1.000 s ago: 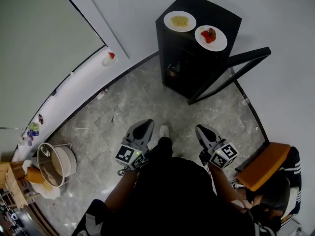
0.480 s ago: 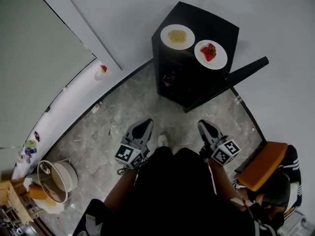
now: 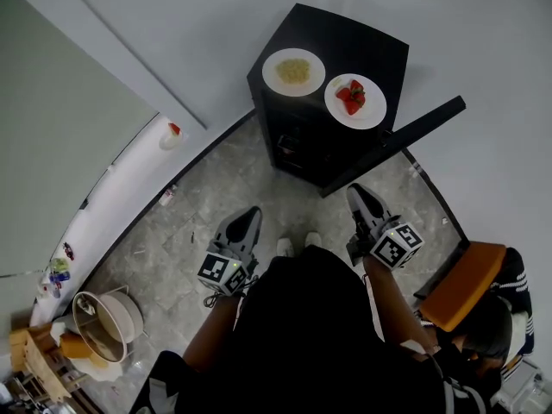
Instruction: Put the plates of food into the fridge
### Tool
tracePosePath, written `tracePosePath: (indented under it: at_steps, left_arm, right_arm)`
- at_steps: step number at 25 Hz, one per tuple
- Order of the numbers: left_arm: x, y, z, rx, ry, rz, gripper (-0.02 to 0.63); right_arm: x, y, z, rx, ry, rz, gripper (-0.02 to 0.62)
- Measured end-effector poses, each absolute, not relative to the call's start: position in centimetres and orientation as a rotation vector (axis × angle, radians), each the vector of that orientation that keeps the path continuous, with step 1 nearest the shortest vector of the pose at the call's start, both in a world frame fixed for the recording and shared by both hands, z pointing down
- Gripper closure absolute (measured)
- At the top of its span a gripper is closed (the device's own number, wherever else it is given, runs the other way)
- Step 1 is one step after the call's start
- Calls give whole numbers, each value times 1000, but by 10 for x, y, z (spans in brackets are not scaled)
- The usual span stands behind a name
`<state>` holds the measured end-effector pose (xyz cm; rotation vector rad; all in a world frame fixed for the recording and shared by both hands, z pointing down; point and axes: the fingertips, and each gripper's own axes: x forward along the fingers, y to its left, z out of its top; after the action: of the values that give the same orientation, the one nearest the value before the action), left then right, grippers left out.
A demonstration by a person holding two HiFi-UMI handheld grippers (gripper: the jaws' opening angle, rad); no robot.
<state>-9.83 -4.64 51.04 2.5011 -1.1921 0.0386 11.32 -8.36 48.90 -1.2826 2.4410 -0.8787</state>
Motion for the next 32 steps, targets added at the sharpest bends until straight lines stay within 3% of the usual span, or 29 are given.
tracePosePath:
  at_steps: [20,24,32]
  left_arm:
    - [-71,-80,504,2510,-1181,90,578]
    - [-71,-86,506,2515,-1161,103,577]
    - [-75,-92,510,2549,-1131,129,577]
  right_arm:
    - [129,-190,485,-1142,2027,-1160,566]
    - [128,-202,479,-1093,1920,-1171,529]
    - [137,-218,486,-1092,1781,-1215,520]
